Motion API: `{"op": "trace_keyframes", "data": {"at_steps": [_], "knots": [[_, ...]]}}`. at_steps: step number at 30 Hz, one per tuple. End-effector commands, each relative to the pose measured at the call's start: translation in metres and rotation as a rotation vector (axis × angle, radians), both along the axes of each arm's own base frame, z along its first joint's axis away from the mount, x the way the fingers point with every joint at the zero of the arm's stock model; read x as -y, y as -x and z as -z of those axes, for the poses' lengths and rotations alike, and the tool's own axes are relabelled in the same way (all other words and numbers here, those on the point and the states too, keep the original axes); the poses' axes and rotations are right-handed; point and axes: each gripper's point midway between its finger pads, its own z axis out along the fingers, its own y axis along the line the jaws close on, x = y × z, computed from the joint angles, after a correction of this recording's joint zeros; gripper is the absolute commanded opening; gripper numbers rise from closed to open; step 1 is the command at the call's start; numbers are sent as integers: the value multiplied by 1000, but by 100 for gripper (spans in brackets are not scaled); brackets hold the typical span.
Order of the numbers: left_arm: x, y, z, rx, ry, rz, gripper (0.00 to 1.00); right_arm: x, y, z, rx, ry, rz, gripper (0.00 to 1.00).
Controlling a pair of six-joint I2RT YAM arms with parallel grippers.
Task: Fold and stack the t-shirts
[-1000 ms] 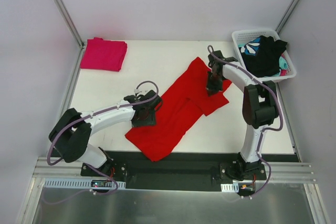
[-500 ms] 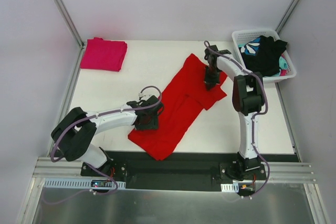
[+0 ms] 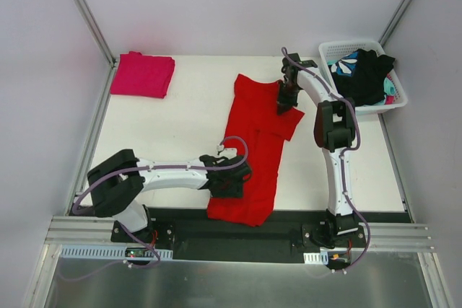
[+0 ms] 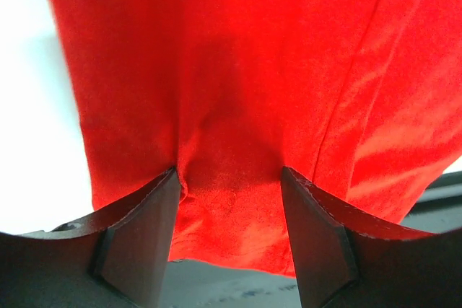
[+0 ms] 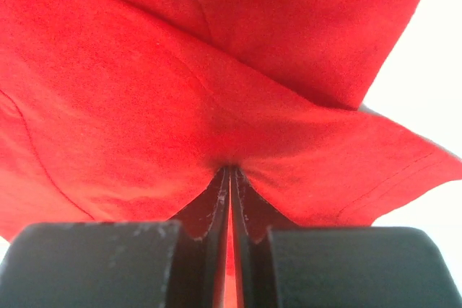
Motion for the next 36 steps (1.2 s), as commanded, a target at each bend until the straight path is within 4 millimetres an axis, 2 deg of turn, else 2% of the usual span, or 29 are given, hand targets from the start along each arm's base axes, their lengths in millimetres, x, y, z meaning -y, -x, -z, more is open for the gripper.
{"op": "trace_keyframes", "data": {"at_steps": [1,2,6,11,14,15,16,18,19,20,21,22,23,24,25,26,28,29,31,32,33,35,36], "knots": [[14,52,15,-198,-53,3,57,-22,-8,-17,19,-115,-18,6],[22,57,13,-199,-54,20,57,-25,-9,-16,17,-134,-21,6],[29,66,12,-207,-67,37,57,-37,-19,-14,30,-199,-31,7],[27,62,5,-180,-81,33,58,-47,-29,-15,46,-245,-36,7],[25,59,2,-167,-94,28,58,-45,-27,-30,74,-237,-57,7],[25,58,1,-163,-96,29,58,-41,-19,-29,63,-222,-73,7],[23,57,-1,-159,-107,30,58,-39,-18,-52,111,-219,-82,7],[23,50,-7,-127,-123,37,61,-33,-9,-70,139,-193,-91,8],[22,47,-10,-112,-134,38,63,-28,4,-86,161,-188,-102,10],[20,44,-17,-101,-150,44,72,-24,11,-93,173,-175,-106,12],[18,38,-21,-71,-162,38,75,-23,17,-99,185,-165,-116,16],[17,33,-27,-55,-155,35,76,-16,35,-94,155,-139,-125,18],[14,26,-32,-42,-159,34,77,-10,44,-114,193,-116,-126,20],[11,18,-37,-18,-161,25,81,-4,56,-120,193,-103,-120,21],[9,13,-45,1,-148,23,83,2,76,-107,148,-86,-114,21],[5,2,-52,19,-145,15,84,6,92,-127,191,-94,-105,22],[-2,-6,-64,44,-133,9,86,8,112,-129,213,-110,-94,24],[-7,-10,-65,44,-133,5,87,11,143,-124,192,-123,-81,25],[-12,-11,-70,54,-115,-9,88,11,169,-114,185,-145,-77,29],[-19,-8,-63,51,-132,-2,89,13,198,-91,119,-146,-76,32],[-21,-8,-61,57,-125,-6,90,14,212,-96,151,-166,-68,34],[-31,-3,-50,47,-126,1,90,10,231,-88,162,-195,-76,36],[-34,-3,-48,48,-115,-3,89,15,250,-79,156,-199,-67,36]]}}
